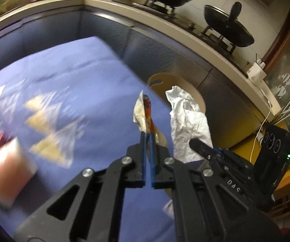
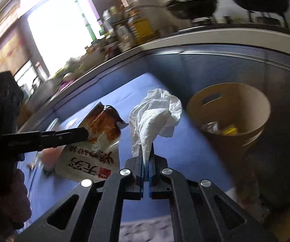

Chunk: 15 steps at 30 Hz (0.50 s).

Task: Collect trash
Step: 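Carry the pouch and tissue to the wastebasket and release both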

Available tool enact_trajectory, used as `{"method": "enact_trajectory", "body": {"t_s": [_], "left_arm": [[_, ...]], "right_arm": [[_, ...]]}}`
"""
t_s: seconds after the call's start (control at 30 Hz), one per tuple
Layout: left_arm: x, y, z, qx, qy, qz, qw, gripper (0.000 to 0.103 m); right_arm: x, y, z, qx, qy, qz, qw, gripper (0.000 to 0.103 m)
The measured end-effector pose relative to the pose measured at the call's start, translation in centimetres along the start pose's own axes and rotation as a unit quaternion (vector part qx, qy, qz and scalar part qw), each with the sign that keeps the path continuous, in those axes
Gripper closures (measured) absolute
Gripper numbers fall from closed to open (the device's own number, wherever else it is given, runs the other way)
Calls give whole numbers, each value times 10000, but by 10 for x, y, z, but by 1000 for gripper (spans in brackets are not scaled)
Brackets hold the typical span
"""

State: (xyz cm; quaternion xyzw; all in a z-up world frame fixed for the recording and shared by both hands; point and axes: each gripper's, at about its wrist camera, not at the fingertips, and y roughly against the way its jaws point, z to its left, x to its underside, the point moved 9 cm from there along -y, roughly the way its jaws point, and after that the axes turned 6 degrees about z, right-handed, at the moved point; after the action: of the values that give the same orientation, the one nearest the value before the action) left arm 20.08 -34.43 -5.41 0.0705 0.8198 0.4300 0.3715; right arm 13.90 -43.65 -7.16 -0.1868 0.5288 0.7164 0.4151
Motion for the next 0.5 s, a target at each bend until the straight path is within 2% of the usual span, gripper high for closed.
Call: {"method": "enact_trajectory", "body": {"t_s": [0.13, 0.33, 0.47, 0.5], "left_arm": [[-42, -43, -31, 60, -255, 115, 9996, 101], [-88, -104, -67, -34, -545, 257, 9982, 101], [-110, -132, -75, -87, -422, 230, 9988, 101], [-114, -139, -73, -111, -306, 241, 9992, 100]], "right_arm": [[-30, -12, -57, 175, -476, 0, 9987, 101], [-51, -35, -118, 612, -616, 207, 9960, 101], [-57, -49, -148, 624, -878, 397, 9934, 100], [-58, -53, -155, 651, -953, 404, 9925, 95]]}}
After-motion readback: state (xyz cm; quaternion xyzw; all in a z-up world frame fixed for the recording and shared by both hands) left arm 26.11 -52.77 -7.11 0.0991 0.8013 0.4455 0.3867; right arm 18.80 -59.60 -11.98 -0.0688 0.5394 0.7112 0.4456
